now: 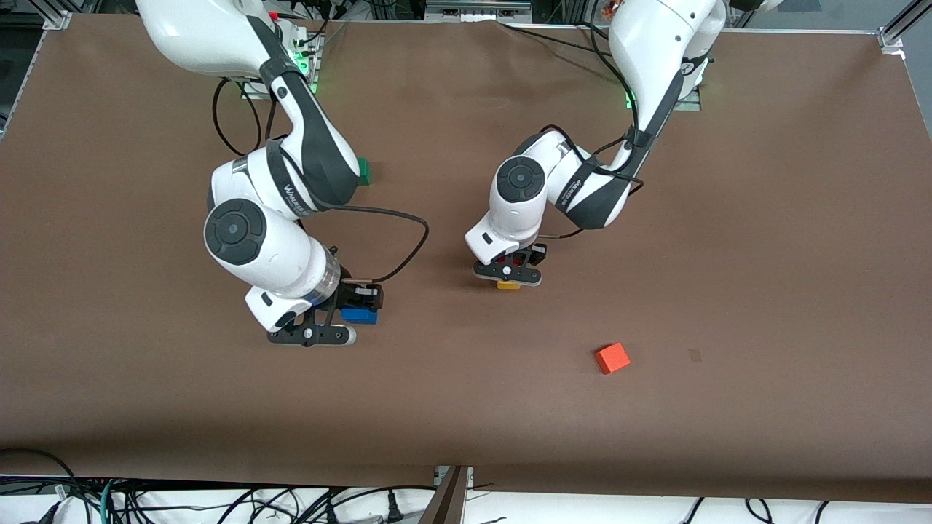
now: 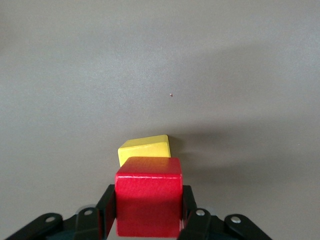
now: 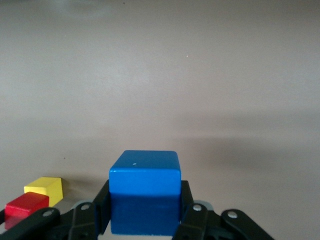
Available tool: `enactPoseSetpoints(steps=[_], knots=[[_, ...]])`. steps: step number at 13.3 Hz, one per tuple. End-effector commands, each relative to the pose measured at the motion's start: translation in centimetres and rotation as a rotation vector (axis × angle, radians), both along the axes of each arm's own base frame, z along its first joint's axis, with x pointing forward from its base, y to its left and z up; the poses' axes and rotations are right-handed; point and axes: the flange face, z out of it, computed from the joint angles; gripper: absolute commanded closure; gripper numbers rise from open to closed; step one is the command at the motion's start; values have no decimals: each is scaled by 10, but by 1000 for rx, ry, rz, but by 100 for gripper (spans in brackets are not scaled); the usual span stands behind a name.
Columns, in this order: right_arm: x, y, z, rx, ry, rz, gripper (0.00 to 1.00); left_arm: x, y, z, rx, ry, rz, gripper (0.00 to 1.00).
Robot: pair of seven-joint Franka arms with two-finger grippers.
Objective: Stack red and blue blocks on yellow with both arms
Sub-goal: 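Lower the red cube onto the yellow cube while the right gripper lifts blue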
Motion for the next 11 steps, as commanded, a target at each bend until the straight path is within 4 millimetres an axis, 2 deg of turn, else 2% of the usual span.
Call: enactPoseSetpoints(steps=[1,5,6,7,9,11], knots=[[-2,19,0,-5,-16,-36,68,2,2,-5,22,-20,4,100],[-5,29,0,1,-19,-62,67,4,5,-5,22,-21,9,100],[-6,31,-1,1,-16,-67,67,6,5,-3,19,-24,14,54],[-7,33,-1,1,-18,-64,67,7,5,0,17,-24,19,1],[-8,34,-1,1,-18,-63,67,9,2,17,-1,-37,73,0],[-9,36,-1,2,-17,-66,67,10,7,57,4,-35,103,0]])
